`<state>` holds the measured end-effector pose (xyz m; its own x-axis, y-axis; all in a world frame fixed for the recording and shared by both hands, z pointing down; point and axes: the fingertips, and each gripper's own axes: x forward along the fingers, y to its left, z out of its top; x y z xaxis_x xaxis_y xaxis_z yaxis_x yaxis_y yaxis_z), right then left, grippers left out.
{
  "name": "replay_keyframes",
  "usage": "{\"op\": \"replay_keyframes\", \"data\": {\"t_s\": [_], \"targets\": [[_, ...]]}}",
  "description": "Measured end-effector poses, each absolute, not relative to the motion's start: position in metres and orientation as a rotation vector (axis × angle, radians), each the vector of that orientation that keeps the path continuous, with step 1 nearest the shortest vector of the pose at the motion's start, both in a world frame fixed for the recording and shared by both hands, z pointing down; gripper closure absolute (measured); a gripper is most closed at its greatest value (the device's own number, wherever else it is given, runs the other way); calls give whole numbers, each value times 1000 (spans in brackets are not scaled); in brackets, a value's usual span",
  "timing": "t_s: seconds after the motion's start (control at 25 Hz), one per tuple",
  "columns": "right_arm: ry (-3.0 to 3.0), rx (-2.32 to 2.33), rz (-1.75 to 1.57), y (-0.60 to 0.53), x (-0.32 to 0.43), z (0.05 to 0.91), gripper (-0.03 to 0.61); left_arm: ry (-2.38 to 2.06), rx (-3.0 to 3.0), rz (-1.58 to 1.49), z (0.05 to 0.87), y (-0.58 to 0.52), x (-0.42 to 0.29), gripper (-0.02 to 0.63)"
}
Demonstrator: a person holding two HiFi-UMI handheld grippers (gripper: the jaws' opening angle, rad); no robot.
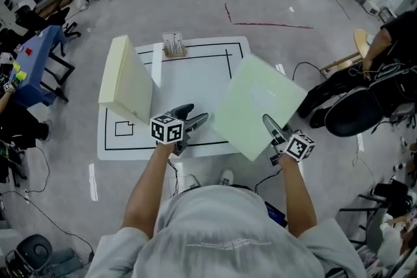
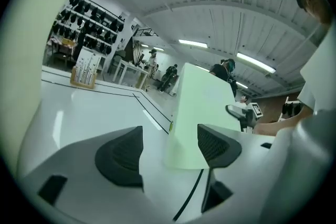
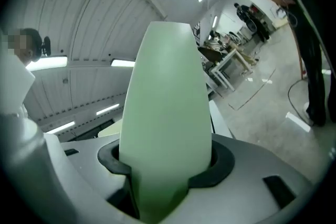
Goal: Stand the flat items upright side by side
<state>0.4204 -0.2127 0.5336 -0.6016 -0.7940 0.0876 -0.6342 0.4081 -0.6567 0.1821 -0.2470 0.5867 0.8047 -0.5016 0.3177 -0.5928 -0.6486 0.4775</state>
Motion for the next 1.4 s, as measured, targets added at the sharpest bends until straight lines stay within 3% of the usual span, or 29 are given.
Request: {"op": "replay_keyframes", "data": {"t_s": [0.28, 0.6, 0.96, 1.16, 1.4], "targets": [[2630, -1494, -626, -218, 399, 491, 290, -978, 2496, 252, 556, -240, 164, 328], [2727, -1592, -438, -225, 361, 476, 288, -1066, 2621, 193, 489, -226, 140, 339], [2700, -1653, -350, -228, 321, 466, 287, -1150, 2623, 178, 487, -180, 100, 339], [2694, -1651, -331, -228, 287, 461, 287, -1215, 2547, 155, 504, -155, 54, 377], [2717, -1603, -318, -231, 238, 459, 285, -1359, 2397, 147, 526, -132, -30, 380]]}}
